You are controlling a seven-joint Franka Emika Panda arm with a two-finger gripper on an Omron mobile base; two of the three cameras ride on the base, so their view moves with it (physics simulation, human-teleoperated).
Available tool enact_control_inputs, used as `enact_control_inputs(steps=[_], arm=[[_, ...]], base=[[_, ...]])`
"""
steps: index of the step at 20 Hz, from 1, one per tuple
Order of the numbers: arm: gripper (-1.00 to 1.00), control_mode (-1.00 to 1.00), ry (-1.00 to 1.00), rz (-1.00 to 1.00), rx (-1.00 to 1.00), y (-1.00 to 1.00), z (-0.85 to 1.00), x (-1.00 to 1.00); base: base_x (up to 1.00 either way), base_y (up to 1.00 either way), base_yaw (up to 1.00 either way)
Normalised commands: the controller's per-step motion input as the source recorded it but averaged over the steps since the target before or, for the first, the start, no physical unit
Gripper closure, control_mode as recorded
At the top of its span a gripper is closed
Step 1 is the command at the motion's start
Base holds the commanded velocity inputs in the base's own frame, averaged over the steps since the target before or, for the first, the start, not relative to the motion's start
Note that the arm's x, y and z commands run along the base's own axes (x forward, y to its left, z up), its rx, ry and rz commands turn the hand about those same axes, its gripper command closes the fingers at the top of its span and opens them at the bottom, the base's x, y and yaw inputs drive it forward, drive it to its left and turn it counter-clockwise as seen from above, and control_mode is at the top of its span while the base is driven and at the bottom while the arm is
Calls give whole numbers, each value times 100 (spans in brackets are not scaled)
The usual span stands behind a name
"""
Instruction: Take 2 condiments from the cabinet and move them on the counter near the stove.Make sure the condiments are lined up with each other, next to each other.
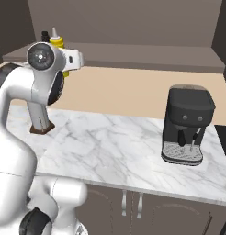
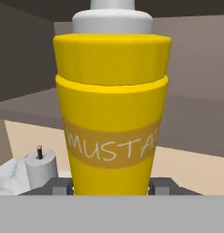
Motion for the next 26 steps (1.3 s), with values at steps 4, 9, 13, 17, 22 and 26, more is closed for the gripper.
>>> enact_control_inputs(steps=[4, 9, 13, 17, 22, 26], arm=[[100, -100, 2, 0, -1, -100, -13, -100], [100, -100, 5, 0, -3, -100, -36, -100], [100, -100, 8, 0, -6, -100, -55, -84], [100, -100, 6, -2, -9, -100, -56, -51], [100, -100, 0, -1, -17, -94, -49, -26], [100, -100, 0, 0, -19, -73, -47, -4]], base=[[0, 0, 0], [0, 0, 0], [0, 0, 0], [0, 0, 0], [0, 0, 0], [0, 0, 0]])
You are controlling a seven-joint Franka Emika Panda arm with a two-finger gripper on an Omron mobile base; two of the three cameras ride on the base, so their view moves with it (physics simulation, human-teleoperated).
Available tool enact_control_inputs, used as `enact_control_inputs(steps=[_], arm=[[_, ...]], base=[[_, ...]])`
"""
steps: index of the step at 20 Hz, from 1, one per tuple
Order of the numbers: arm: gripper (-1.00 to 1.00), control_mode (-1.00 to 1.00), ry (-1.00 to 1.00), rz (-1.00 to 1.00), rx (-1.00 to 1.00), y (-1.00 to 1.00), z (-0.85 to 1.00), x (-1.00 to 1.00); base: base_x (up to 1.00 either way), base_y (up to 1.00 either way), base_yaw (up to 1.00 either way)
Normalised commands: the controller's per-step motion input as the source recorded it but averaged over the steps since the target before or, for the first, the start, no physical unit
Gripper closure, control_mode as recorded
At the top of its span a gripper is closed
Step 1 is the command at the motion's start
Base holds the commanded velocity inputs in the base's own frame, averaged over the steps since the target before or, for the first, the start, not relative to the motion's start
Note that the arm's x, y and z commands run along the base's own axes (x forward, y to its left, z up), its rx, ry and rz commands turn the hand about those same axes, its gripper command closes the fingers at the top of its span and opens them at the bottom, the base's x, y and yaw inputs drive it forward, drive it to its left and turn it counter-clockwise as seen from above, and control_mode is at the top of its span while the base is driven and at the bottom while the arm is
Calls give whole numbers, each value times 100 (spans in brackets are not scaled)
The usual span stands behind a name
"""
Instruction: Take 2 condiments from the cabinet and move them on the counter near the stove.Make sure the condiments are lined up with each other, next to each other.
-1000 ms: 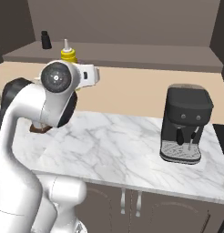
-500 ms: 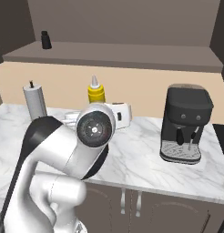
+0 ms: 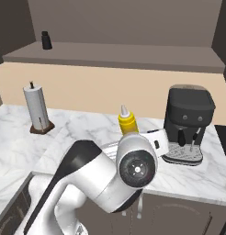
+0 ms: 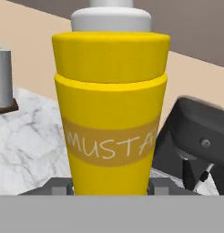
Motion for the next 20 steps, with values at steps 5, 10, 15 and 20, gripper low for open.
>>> enact_control_inputs(steps=[5, 10, 15, 20], arm=[[100, -100, 0, 0, -12, -67, -52, 0], [100, -100, 1, 0, -2, -51, -45, 0], [100, -100, 2, 0, 20, -42, -26, 9], [100, -100, 8, 0, 18, -56, -29, 26]], base=[[0, 0, 0], [0, 0, 0], [0, 0, 0], [0, 0, 0]])
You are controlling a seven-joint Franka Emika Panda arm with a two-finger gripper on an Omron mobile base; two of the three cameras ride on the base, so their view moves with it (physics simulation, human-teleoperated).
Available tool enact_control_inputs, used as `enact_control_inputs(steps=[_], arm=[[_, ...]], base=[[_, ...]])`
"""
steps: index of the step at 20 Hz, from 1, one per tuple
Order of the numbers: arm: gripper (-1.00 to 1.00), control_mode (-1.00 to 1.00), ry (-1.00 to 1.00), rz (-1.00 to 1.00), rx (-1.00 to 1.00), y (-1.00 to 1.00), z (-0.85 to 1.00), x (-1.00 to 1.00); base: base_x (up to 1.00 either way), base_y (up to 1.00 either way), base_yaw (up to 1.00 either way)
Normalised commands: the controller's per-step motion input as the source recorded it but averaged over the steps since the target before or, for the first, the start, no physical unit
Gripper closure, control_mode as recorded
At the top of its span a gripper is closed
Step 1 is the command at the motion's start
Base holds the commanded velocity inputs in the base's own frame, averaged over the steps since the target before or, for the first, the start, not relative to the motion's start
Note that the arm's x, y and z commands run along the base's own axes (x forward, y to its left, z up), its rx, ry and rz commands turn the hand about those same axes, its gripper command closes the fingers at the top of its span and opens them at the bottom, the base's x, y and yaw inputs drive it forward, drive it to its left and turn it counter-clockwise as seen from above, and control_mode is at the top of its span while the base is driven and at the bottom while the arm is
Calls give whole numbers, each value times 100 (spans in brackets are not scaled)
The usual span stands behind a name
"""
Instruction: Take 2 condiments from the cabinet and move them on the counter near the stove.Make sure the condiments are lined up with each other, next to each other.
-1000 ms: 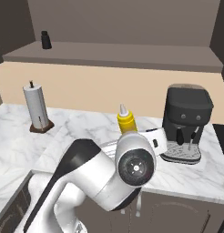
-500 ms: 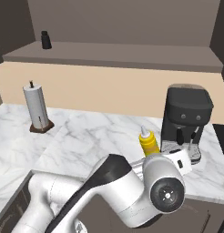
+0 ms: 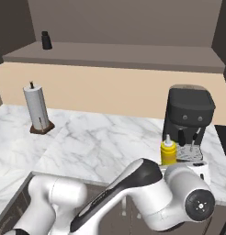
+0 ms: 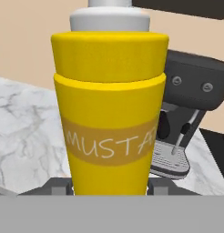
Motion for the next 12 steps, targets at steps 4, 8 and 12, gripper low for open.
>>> enact_control_inputs(steps=[4, 8, 12], arm=[[100, -100, 5, 0, 8, -47, -35, 39], [100, -100, 7, 0, 0, -29, -37, 50], [100, -100, 4, 0, 0, -23, -38, 39]], base=[[0, 0, 0], [0, 0, 0], [0, 0, 0]])
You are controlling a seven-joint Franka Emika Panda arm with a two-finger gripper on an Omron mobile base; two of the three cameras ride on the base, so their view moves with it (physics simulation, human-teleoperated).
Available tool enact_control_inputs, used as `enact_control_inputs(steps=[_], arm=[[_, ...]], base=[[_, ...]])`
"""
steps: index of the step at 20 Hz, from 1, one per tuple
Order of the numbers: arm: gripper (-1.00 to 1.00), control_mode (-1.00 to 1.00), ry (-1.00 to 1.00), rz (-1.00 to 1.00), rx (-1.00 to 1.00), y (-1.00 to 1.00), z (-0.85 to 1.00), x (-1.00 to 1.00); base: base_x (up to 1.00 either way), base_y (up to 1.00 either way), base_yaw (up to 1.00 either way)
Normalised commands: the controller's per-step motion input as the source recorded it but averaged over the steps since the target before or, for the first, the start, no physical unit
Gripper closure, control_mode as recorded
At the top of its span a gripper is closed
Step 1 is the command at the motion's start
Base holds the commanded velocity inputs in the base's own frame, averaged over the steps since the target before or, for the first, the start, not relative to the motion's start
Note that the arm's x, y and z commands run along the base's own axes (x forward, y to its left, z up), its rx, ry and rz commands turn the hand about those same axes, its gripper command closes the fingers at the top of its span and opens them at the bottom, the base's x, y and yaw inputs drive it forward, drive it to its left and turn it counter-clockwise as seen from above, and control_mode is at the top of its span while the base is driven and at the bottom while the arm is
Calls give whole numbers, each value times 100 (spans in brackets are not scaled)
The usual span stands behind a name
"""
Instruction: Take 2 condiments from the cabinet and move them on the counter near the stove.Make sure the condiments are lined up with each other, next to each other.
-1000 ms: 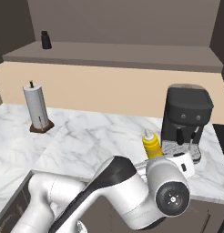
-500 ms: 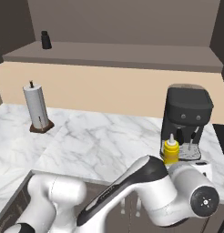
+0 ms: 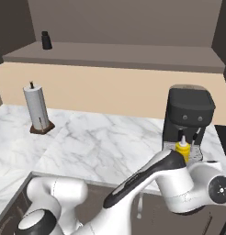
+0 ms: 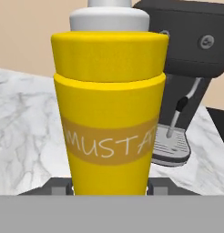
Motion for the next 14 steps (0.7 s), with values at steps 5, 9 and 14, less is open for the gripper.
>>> enact_control_inputs(steps=[5, 9, 14], arm=[[100, -100, 4, 0, 5, -29, -32, 24], [100, -100, 0, 1, 13, -40, -23, 10], [100, -100, 0, 1, 10, -36, -27, 10]], base=[[0, 0, 0], [0, 0, 0], [0, 0, 0]])
